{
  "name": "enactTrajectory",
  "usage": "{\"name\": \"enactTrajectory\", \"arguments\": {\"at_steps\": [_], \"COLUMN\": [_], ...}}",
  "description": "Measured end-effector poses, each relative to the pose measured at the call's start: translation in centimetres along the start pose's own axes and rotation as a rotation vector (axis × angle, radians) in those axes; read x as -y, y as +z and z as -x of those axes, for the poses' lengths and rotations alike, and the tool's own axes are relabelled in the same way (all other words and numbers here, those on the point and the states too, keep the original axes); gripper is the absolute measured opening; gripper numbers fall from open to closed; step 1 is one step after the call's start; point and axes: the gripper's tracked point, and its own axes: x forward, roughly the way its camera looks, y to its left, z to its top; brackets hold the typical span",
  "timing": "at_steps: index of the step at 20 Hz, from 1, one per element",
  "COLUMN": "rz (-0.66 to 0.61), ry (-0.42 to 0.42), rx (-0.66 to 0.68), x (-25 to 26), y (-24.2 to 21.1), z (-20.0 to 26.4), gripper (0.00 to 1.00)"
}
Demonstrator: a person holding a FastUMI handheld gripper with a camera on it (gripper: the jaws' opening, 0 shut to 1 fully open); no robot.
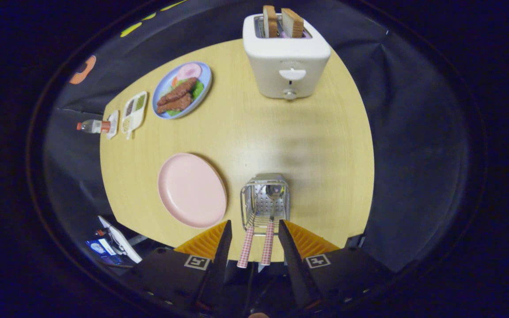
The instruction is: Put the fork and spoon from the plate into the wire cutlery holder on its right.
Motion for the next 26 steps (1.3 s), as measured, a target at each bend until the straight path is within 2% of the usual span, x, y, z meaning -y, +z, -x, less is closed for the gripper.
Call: {"name": "enactTrajectory", "arguments": {"at_steps": [2, 5, 9, 14, 19, 26], "rz": [0.007, 0.040, 0.100, 0.183, 0.177, 0.161], "ry": [0.038, 0.058, 0.094, 0.088, 0.065, 0.012], "rx": [0.127, 0.354, 0.717, 1.112, 1.314, 1.483], "x": [-1.0, -2.0, -5.1, -6.8, -6.3, -4.5], "y": [1.4, 3.3, 4.6, 2.8, -1.1, -5.4], "z": [0.6, 2.4, 7.4, 14.7, 18.9, 23.2], "gripper": [0.76, 0.82, 0.82, 0.82, 0.84, 0.93]}}
